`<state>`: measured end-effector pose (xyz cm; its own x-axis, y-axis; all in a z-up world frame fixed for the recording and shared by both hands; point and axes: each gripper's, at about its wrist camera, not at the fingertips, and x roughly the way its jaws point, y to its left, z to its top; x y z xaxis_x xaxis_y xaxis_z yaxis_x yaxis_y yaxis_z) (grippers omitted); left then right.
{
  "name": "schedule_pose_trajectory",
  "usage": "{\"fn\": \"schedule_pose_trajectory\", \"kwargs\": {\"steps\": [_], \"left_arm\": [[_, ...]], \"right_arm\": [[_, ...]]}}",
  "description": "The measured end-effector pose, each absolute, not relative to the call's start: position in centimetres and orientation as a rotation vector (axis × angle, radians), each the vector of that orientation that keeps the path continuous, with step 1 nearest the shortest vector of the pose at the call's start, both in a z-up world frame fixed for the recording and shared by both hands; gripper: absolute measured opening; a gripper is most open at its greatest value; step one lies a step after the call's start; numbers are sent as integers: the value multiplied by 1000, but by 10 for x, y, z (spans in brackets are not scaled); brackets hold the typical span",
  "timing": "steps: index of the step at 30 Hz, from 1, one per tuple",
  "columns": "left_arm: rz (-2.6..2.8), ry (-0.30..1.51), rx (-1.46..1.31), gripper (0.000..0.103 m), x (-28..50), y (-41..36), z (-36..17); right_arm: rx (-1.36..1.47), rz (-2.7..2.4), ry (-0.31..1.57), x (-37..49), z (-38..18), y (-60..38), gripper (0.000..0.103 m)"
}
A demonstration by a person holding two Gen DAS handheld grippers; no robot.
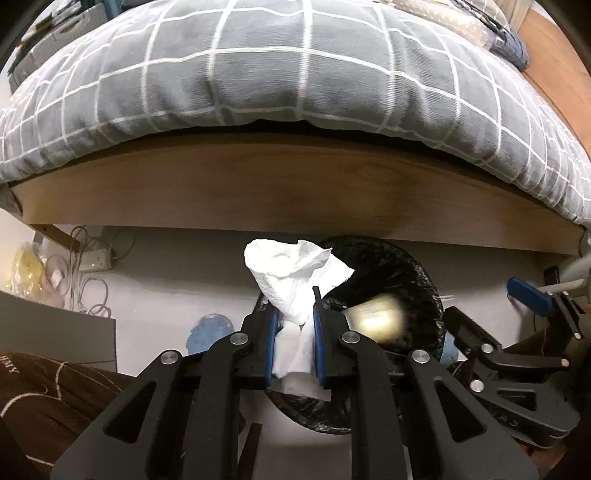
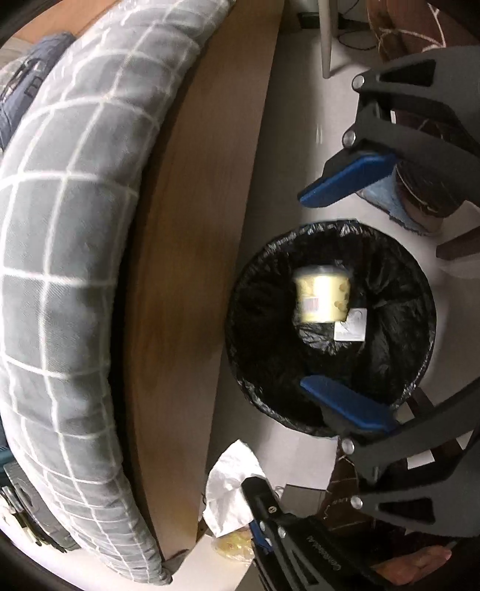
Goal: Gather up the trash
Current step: 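Open the right tool to drop the yellow tub into the bin, then open the left tool to drop the white tissue into the bin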
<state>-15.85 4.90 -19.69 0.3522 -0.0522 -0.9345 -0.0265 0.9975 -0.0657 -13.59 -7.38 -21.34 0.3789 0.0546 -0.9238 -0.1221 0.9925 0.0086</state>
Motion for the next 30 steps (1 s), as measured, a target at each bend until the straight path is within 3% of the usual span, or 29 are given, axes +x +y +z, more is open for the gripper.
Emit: {"fn": "schedule_pose_trajectory", "kwargs": {"steps": [3,21,27,30], "left_arm": [[-35,1207,-60,15,-156,39,-194],[-143,1234,-39,15,-152,-27,-197],[-161,1237,-35,18,-151,-40,-199],[-178,1253,-22,24,-152,-44,-204]], "right_arm": [[-54,80,1135,-139,-202,-87,96],[-2,-53,1106,-157,-188,-166,96],[6,-72,1104,-157,-190,-178,96],[13,-75,1106,-155,-189,-180,96]]}}
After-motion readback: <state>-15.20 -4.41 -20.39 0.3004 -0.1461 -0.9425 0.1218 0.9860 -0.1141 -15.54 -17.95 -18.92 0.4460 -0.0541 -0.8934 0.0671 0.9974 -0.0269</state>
